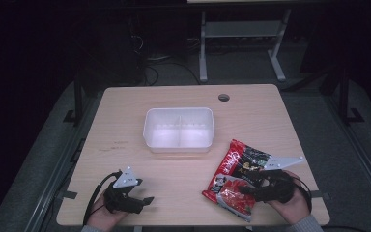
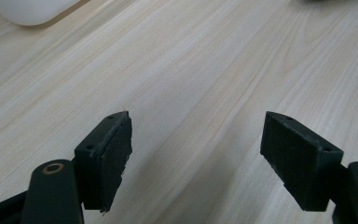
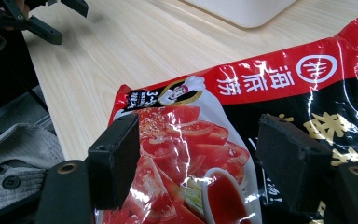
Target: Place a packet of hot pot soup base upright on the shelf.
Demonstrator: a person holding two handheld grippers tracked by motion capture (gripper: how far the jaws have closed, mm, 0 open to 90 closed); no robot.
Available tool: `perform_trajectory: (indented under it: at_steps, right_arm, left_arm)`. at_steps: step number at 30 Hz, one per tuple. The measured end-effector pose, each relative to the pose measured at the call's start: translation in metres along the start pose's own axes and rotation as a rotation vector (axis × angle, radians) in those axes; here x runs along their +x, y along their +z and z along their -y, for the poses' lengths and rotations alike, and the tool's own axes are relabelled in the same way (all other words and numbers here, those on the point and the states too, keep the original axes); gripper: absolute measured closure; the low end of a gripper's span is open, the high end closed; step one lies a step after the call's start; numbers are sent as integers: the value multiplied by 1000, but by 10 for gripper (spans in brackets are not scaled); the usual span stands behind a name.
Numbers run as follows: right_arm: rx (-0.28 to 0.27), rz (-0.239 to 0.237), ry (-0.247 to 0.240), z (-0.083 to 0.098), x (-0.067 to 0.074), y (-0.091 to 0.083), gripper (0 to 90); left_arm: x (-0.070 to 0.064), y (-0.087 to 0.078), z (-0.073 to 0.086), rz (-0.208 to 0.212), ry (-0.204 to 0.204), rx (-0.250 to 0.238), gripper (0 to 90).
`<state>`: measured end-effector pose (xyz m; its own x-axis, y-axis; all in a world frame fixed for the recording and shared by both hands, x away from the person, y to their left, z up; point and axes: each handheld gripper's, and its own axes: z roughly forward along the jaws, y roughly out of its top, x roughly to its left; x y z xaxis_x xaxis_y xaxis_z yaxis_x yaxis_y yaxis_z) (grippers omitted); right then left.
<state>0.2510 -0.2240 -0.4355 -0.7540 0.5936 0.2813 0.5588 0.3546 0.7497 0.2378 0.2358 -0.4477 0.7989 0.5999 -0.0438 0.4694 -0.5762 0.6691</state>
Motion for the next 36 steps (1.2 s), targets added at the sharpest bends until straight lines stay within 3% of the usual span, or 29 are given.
perform_trajectory:
  at_steps: [4,7,14,17,24,28,32,34,36]
  right_arm:
    - [-2,-3,-1,0,-1,0,292]
    - [-6,-2,2,-1,-2,-1,289]
    - [-8,3,7,-5,-10,-5,286]
    - [-12,12,19,-10,-17,-10,286]
    - [-27,7,58,-23,-31,-18,288]
    - [-2,32,62,-34,-39,-18,291]
    - [11,47,60,-41,-43,-18,292]
    - [10,57,65,-46,-49,-17,297]
    - [24,68,77,-48,-54,-15,295]
  left_arm:
    - [1,2,-1,2,14,14,270]
    - [2,3,-2,2,0,10,291]
    - [-7,6,-13,20,18,9,373]
    - [-14,11,-26,61,32,12,451]
    - [-26,18,-53,84,69,22,524]
    - [-37,25,-78,93,127,42,588]
    - [-41,30,-92,104,138,45,630]
    - [-44,37,-105,149,125,45,698]
    - [-46,41,-109,153,132,52,739]
